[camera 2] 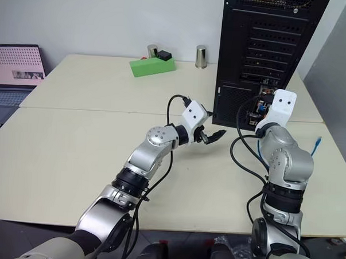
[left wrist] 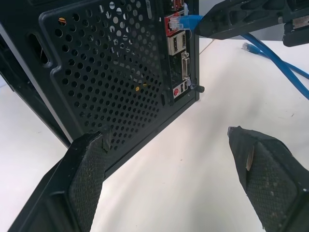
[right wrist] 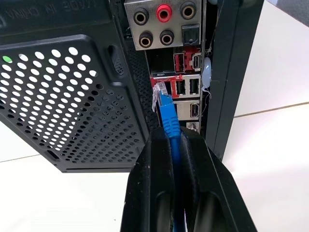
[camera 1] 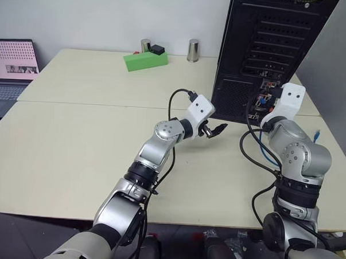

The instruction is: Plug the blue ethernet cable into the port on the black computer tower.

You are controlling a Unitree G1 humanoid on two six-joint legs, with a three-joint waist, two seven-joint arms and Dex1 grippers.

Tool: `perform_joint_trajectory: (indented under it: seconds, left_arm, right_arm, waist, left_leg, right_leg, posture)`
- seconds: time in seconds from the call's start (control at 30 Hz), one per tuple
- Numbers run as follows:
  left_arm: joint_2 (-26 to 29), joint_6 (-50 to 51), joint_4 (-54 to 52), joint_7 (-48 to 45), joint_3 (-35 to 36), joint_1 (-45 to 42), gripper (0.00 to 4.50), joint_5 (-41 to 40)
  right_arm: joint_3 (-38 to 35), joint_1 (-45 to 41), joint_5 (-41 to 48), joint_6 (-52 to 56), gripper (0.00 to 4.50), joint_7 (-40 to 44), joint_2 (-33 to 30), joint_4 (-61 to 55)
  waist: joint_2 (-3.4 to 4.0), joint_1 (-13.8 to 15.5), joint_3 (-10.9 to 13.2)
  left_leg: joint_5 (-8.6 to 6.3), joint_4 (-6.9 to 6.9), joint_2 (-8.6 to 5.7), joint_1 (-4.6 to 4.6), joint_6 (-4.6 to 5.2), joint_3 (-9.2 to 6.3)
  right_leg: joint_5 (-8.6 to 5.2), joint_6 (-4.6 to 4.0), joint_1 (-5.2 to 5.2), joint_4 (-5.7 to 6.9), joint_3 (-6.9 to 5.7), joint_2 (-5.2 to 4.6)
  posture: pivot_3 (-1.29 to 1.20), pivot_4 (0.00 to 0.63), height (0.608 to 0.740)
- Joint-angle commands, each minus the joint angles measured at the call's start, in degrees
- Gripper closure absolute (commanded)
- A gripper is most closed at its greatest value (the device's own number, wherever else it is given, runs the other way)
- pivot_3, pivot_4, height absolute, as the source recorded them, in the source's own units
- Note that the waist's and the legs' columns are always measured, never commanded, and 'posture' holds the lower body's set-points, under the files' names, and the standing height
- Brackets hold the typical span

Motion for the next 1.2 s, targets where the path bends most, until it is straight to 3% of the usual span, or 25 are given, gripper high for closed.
perform_joint_trajectory:
  seconds: [0.03, 1.2]
  left_arm:
    - [-0.34, -1.01, -1.65, 0.22, -0.01, -0.25, 0.41, 0.24]
    - [-0.72, -1.41, -1.46, 0.02, -0.24, -0.29, 0.41, 0.44]
  right_arm:
    - [-0.03, -1.48, -0.28, -1.42, 4.5, 0.29, -0.68, -1.42]
    - [-1.84, -2.13, -0.7, -1.11, 4.5, -0.77, -0.21, 0.36]
  waist:
    - [0.0, 0.0, 0.0]
    - [0.0, 0.01, 0.0]
  left_leg:
    - [0.0, 0.0, 0.0, 0.0, 0.0, 0.0]
    - [0.0, 0.0, 0.0, 0.0, 0.0, 0.0]
  right_leg:
    - [0.0, 0.0, 0.0, 0.0, 0.0, 0.0]
    - [0.0, 0.0, 0.0, 0.0, 0.0, 0.0]
  posture:
    - [0.0, 0.15, 0.74]
    - [0.0, 0.15, 0.74]
